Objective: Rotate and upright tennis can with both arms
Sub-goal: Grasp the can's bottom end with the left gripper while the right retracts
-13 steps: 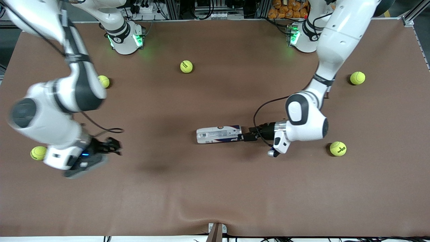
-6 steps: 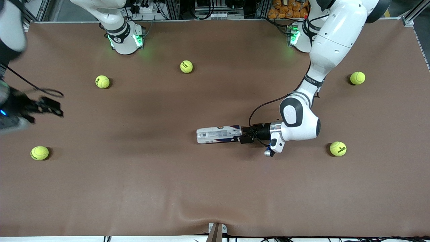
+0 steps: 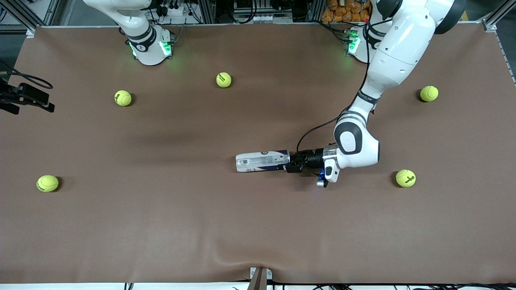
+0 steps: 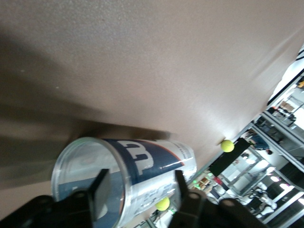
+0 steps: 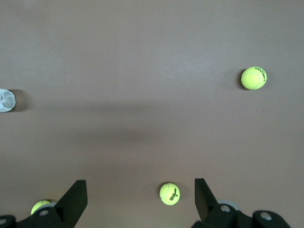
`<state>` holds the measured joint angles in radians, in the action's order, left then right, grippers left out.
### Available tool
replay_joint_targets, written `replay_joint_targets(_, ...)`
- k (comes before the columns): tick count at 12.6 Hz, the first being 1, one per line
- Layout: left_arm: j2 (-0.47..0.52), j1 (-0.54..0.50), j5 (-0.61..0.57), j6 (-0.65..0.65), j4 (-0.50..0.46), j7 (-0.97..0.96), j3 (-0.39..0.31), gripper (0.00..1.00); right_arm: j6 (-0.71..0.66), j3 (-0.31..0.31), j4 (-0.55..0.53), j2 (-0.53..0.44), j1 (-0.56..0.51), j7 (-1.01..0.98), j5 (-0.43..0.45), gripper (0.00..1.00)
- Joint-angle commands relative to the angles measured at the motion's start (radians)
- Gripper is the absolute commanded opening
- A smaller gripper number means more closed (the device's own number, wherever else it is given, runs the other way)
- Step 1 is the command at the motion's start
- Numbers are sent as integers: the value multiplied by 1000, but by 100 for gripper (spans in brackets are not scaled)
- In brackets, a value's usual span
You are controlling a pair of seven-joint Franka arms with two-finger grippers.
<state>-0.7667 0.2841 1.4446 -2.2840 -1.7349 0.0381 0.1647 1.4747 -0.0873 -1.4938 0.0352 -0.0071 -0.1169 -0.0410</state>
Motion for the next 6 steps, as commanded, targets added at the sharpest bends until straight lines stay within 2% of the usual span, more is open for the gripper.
replay_joint_targets(1, 4, 0, 40, -6, 50, -10, 2, 0, -14, -22, -39, -57, 16, 25, -20, 100)
replay_joint_targets(4, 24, -2, 7, -2, 106, -38, -4, 0, -42, -22, -28, -63, 16, 76, -5, 100)
replay_joint_targets(6, 50, -19, -78, 0, 150, -122, -1, 0, -22, -20, -22, -57, 18, 62, 15, 100)
